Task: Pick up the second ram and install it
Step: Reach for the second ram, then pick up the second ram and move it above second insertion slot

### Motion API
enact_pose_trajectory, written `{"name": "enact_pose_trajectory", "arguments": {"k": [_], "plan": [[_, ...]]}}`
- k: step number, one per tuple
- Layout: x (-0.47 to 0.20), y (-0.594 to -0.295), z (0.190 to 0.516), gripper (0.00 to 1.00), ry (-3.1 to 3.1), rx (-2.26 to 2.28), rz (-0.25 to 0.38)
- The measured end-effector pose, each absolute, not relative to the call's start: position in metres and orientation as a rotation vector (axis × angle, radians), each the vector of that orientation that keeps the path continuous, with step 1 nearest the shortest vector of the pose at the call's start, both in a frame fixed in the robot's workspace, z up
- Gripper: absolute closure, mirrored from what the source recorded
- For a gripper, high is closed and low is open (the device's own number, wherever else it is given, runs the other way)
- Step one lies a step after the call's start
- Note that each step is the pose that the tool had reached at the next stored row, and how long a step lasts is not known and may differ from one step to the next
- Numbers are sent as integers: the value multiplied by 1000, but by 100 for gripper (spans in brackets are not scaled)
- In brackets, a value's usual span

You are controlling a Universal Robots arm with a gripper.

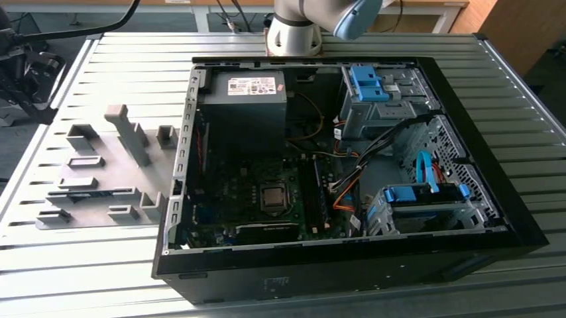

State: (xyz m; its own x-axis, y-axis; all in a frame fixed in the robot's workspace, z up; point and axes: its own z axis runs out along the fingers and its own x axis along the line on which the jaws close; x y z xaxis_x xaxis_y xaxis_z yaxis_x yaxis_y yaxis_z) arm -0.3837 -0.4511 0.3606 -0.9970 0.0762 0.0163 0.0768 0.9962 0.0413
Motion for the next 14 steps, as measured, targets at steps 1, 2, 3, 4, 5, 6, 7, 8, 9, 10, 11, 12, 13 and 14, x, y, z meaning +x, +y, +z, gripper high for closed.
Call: {"name": "enact_pose_trajectory", "arguments": {"k": [1,2,3,4,5,6,7,8,9,10,11,12,13,14], "plan": [[-384,-451,361,89,-3124,-120,-65],[-384,-451,361,89,-3124,-120,-65],[-384,-451,360,89,-3124,-120,-65],[-384,-451,360,89,-3124,-103,-65],[-384,-451,360,89,-3125,-74,-65],[-384,-451,360,89,-3125,-46,-65],[-385,-451,360,89,-3125,-17,-65],[-385,-451,360,89,-3125,10,-64],[-384,-451,360,89,-3124,39,-64],[-384,-451,360,89,-3123,67,-64],[-384,-451,360,89,-3122,94,-64],[-384,-451,360,89,-3121,109,-63],[-384,-451,360,89,-3121,111,-63],[-384,-451,360,89,-3121,111,-63]]}}
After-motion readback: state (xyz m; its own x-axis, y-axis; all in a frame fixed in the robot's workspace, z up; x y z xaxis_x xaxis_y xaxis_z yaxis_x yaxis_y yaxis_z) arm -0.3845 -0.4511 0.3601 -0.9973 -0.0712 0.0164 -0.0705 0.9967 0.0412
